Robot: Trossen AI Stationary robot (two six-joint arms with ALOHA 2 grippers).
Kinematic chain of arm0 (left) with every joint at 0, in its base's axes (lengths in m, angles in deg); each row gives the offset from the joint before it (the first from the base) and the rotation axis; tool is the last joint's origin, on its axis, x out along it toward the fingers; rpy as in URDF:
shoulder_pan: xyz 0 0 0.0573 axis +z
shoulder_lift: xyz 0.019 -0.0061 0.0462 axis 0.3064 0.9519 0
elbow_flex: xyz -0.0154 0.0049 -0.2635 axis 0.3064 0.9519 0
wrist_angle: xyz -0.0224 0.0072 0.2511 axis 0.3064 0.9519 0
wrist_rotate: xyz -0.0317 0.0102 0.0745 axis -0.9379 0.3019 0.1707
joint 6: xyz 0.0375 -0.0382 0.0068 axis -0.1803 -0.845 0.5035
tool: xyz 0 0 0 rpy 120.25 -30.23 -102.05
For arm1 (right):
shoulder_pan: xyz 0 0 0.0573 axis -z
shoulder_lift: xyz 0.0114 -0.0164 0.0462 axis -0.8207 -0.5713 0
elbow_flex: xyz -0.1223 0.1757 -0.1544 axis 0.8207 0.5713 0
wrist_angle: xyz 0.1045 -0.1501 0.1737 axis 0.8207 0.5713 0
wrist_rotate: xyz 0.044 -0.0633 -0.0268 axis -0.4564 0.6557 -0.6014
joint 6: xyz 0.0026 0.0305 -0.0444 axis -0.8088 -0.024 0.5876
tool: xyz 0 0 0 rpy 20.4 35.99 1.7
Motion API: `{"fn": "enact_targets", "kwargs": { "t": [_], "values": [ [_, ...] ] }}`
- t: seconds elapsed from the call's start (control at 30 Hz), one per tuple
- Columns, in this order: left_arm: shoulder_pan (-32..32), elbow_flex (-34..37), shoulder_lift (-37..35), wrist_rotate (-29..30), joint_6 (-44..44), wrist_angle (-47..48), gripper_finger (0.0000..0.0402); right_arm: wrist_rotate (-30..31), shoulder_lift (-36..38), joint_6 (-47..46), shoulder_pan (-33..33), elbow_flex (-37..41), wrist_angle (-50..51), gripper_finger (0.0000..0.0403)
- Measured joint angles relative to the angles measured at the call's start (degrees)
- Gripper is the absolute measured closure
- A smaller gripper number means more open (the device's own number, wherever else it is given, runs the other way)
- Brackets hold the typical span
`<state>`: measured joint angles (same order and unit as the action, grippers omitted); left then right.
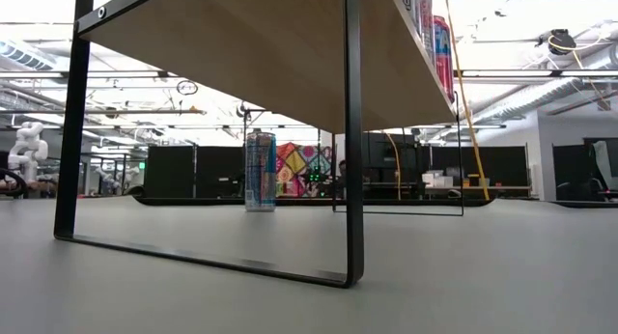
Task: Place canned beverage on shelf
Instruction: Put the white blue soda can on the shelf aligned with the other white blue soda cans, then put the blue soda can on the shelf
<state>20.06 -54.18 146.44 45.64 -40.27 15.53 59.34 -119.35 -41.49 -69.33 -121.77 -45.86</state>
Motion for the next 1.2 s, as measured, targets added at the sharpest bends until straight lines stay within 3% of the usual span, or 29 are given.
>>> {"fn": "enact_targets", "kwargs": {
  "t": [0.9, 1.2],
  "values": [
    [0.0, 0.0, 5.0, 0.3, 2.2, -8.8, 0.0323, 0.0, 0.0, 0.0, 0.0, 0.0, -0.1, 0.0035],
    [0.0, -0.8, 2.7, 6.7, -1.2, -6.6, 0.0323, 0.0, 0.0, 0.0, 0.0, 0.0, 0.2, 0.0035]
  ]
}}
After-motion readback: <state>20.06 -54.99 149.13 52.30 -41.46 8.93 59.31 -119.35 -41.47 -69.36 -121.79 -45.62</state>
